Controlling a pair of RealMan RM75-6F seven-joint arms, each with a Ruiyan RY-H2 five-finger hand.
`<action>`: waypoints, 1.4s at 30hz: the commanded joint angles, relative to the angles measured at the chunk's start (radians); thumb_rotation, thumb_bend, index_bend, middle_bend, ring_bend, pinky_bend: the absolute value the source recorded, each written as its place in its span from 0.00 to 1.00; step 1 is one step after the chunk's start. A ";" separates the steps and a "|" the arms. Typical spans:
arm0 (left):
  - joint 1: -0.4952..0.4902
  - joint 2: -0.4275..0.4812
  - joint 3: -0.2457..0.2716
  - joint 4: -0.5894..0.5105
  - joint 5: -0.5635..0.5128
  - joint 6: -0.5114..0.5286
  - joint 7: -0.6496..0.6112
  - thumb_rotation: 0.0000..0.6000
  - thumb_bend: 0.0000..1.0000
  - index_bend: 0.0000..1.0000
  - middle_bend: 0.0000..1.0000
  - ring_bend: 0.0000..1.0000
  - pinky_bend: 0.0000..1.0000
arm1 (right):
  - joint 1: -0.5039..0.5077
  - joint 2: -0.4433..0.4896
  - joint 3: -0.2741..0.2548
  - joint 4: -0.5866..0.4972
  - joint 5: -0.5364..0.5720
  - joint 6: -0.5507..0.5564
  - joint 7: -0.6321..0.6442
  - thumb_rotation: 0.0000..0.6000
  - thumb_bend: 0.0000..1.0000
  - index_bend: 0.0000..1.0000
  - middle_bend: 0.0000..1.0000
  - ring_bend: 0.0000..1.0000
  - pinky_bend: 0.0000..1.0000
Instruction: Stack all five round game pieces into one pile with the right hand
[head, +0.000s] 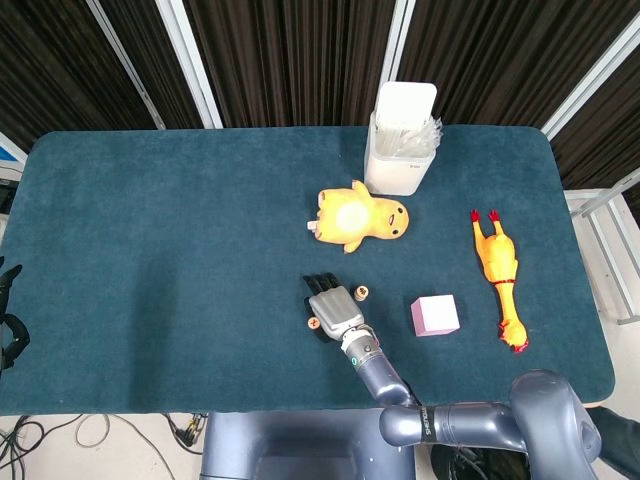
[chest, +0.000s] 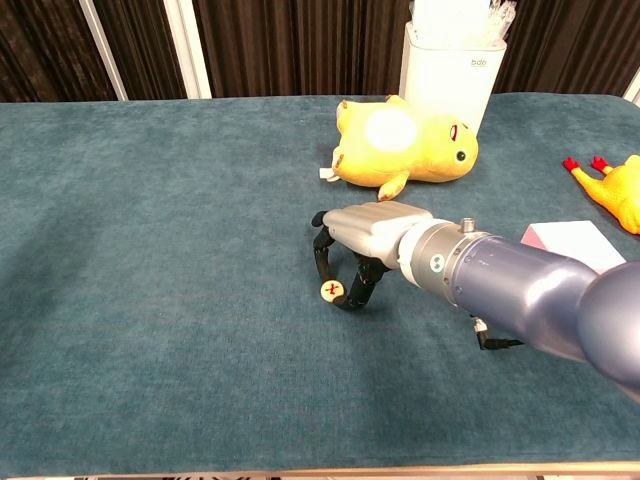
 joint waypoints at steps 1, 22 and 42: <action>0.000 0.001 0.000 0.000 0.001 0.000 -0.003 1.00 0.82 0.13 0.00 0.00 0.01 | -0.001 0.002 0.000 -0.003 -0.003 0.000 0.002 1.00 0.41 0.51 0.00 0.00 0.00; 0.002 0.003 0.001 -0.001 0.001 0.001 -0.005 1.00 0.82 0.13 0.00 0.00 0.01 | -0.022 0.165 0.028 -0.122 0.007 0.046 -0.003 1.00 0.41 0.51 0.00 0.00 0.00; 0.004 0.001 -0.001 -0.004 -0.001 0.007 0.003 1.00 0.82 0.13 0.00 0.00 0.01 | -0.042 0.288 -0.006 -0.157 0.034 0.021 0.014 1.00 0.41 0.51 0.00 0.00 0.01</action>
